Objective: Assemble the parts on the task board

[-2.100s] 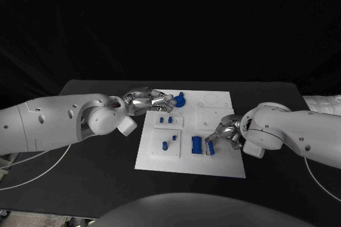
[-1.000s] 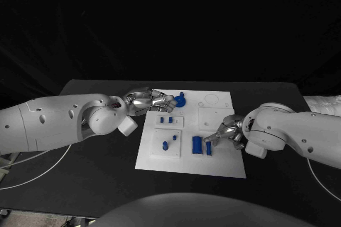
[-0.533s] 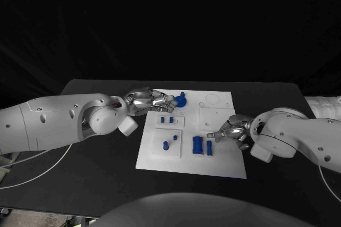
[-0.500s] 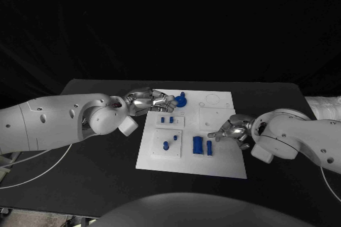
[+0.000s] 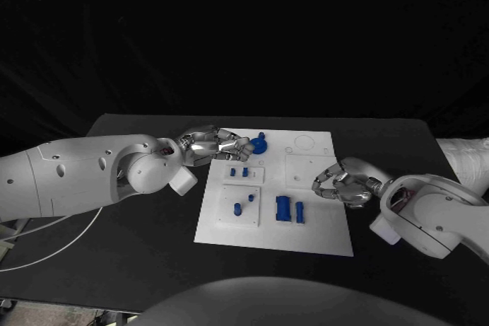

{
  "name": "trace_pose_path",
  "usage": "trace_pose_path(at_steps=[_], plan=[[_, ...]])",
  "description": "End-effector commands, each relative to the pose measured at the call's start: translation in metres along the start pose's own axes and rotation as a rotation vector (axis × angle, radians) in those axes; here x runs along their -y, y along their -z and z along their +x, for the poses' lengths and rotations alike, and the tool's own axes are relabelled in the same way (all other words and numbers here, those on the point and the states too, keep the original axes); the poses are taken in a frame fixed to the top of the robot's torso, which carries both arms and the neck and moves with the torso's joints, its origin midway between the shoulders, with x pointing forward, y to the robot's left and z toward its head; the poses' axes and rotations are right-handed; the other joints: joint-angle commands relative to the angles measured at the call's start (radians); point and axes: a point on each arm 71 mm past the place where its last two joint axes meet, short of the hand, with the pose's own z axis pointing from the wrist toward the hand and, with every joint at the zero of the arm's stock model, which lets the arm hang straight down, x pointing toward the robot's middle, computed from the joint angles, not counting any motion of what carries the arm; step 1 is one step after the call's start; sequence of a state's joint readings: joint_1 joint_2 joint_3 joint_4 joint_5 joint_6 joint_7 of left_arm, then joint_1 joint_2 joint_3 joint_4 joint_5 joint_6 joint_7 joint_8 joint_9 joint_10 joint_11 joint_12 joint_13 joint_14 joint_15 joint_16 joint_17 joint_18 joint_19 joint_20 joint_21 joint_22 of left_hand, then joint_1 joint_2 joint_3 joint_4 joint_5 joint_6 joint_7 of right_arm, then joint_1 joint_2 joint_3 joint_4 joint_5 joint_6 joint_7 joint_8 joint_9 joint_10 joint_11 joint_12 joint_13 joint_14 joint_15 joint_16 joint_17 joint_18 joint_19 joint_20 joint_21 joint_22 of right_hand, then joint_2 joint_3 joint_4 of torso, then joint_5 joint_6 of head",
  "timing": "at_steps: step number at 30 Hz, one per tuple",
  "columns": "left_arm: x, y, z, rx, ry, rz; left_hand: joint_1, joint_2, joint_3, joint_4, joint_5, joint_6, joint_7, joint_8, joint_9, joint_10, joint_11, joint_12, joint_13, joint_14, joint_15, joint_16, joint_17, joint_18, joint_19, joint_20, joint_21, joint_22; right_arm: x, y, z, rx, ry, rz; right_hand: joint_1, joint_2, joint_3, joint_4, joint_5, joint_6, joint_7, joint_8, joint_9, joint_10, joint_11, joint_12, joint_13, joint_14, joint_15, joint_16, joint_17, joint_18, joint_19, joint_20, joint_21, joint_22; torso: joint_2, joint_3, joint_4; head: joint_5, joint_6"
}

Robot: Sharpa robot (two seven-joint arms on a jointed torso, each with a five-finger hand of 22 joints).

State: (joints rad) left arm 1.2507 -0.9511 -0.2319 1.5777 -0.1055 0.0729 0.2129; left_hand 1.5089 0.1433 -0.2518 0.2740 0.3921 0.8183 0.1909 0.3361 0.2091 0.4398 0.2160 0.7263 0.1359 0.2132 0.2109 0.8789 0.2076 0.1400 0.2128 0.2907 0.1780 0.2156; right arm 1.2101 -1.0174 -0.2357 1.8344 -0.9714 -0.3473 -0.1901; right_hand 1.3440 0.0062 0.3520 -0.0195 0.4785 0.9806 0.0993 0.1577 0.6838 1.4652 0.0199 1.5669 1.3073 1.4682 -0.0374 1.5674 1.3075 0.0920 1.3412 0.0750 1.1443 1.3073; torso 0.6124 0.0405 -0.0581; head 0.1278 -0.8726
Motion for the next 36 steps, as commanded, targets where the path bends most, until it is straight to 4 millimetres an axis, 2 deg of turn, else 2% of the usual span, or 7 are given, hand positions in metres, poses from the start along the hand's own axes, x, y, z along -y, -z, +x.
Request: trace_pose_path(at_steps=[1,3,6,14,20,23,36], plan=[[0.002,-0.001,0.002,-0.012,-0.004,0.021,0.012,0.001,0.007,0.001,0.004,0.007,-0.002,0.005,-0.002,0.01,0.0,-0.001,-0.001,0.007,0.002,0.006,-0.002,0.006,0.001,0.002,0.006,0.001,-0.005,0.002,0.002,0.069,0.094,-0.132,0.009,-0.005,0.006,-0.001,-0.032,0.025,-0.002,-0.015,-0.042,0.106,0.004,0.004,0.263,0.103,0.008,0.003,0.263,-0.003,-0.005,0.004,0.011,0.146,0.001,-0.0001,0.001,-0.004,0.0],[0.002,-0.001,0.002,-0.012,-0.005,0.022,0.012,0.001,0.007,0.001,0.004,0.007,-0.002,0.005,-0.002,0.01,0.0,-0.001,-0.001,0.007,0.002,0.006,-0.002,0.006,0.001,0.002,0.006,0.001,-0.002,0.001,0.005,0.064,0.11,-0.132,0.012,-0.009,0.007,-0.001,-0.045,0.036,-0.001,-0.025,-0.069,0.106,0.004,0.004,0.263,0.103,0.009,0.003,0.263,-0.002,-0.007,0.005,0.015,0.146,0.001,-0.0002,0.0016,-0.005,0.0],[0.002,-0.001,0.002,-0.013,-0.005,0.023,0.014,0.001,0.008,0.0,0.005,0.007,-0.003,0.005,-0.002,0.01,0.001,-0.001,-0.001,0.008,0.002,0.007,-0.002,0.006,0.001,0.002,0.006,0.001,0.001,0.0,0.008,0.06,0.121,-0.128,0.015,-0.009,0.007,-0.001,-0.051,0.044,-0.001,-0.032,-0.087,0.106,0.004,0.004,0.263,0.103,0.009,0.003,0.263,-0.005,-0.001,0.005,0.031,0.149,0.001,-0.0002,0.0018,-0.003,0.0],[0.002,-0.001,0.002,-0.016,-0.005,0.021,0.014,0.001,0.008,0.0,0.005,0.007,-0.003,0.005,-0.002,0.01,0.001,-0.001,-0.001,0.008,0.002,0.007,-0.002,0.006,0.001,0.002,0.006,0.001,0.009,-0.006,0.022,0.049,0.124,-0.118,0.018,-0.008,0.008,-0.001,-0.052,0.049,0.0,-0.041,-0.11,0.106,0.004,0.004,0.263,0.103,0.009,0.003,0.263,-0.007,0.005,0.006,0.044,0.152,0.0,0.0001,0.0008,0.0,0.0],[0.002,0.0,0.001,-0.015,-0.006,0.02,0.017,0.001,0.009,0.0,0.006,0.008,-0.002,0.006,-0.002,0.011,0.001,-0.001,-0.001,0.008,0.002,0.007,-0.002,0.006,0.001,0.002,0.006,0.001,0.012,-0.012,0.032,0.024,0.12,-0.111,0.013,-0.007,0.008,0.009,-0.045,0.009,0.017,-0.085,-0.171,0.106,0.019,0.004,0.263,0.103,0.02,0.003,0.263,-0.005,-0.003,0.013,0.042,0.149,0.001,0.0002,0.0015,0.004,0.0],[0.001,0.001,0.001,-0.014,-0.006,0.019,0.017,0.001,0.009,0.0,0.006,0.008,-0.002,0.006,-0.002,0.011,0.001,-0.001,-0.001,0.008,0.002,0.007,-0.002,0.006,0.001,0.002,0.006,0.001,0.012,-0.013,0.035,0.012,0.119,-0.108,0.011,-0.014,0.008,0.011,-0.046,-0.016,0.026,-0.096,-0.199,0.106,0.027,0.004,0.263,0.103,0.026,0.003,0.263,-0.005,-0.006,0.018,0.041,0.148,0.001,-0.0003,0.0013,0.003,0.0],[0.0,0.0,0.001,-0.018,-0.018,0.016,0.017,0.001,0.009,0.0,0.006,0.008,-0.002,0.006,-0.002,0.011,0.001,-0.001,-0.001,0.008,0.002,0.007,-0.002,0.006,0.001,0.002,0.006,0.001,0.012,-0.016,0.041,-0.036,0.119,-0.087,-0.005,-0.019,-0.001,0.028,-0.061,-0.023,0.031,-0.09,-0.242,0.106,0.033,0.004,0.263,0.103,0.034,0.003,0.263,-0.003,-0.015,0.028,0.034,0.144,0.0,-0.0001,0.0006,0.001,0.0]])
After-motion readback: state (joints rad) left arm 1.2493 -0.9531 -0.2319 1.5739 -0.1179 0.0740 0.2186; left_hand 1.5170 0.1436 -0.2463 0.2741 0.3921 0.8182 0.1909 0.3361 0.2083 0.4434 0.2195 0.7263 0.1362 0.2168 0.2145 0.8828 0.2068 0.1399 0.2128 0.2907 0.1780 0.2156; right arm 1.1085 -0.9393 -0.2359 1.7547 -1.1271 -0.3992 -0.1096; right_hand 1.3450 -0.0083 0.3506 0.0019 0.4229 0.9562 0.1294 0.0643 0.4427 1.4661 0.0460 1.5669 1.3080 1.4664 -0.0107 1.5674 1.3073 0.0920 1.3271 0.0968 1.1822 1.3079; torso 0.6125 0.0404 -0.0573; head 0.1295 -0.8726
